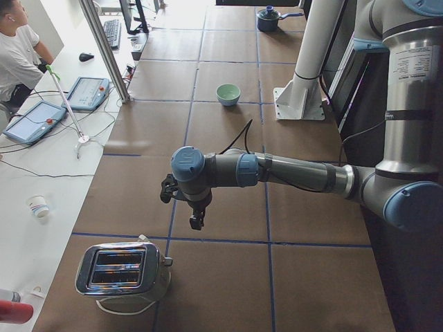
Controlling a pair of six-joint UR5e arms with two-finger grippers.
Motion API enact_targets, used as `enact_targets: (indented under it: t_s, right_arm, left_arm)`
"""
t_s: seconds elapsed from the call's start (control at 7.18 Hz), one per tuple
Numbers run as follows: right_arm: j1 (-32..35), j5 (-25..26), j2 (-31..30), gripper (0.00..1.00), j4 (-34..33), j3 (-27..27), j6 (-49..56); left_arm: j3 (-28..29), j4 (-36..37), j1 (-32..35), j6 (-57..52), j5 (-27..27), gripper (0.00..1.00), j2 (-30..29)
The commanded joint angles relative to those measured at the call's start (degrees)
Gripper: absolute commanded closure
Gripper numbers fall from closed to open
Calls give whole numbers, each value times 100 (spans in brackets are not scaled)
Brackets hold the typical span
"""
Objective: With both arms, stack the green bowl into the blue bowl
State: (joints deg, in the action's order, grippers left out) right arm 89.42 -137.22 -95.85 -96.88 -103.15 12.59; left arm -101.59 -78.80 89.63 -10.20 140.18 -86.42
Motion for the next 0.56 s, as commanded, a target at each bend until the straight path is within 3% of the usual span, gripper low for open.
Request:
enact_targets:
  t_s: [0.0,0.42]
  right_arm:
    - [-4,-33,-222,0,37,-108,-19]
    - [-126,2,-162,0,55,5,-37]
  left_arm:
    - [69,40,2,115,36,0,20]
    - [-44,-13,2,88,-77,0,20]
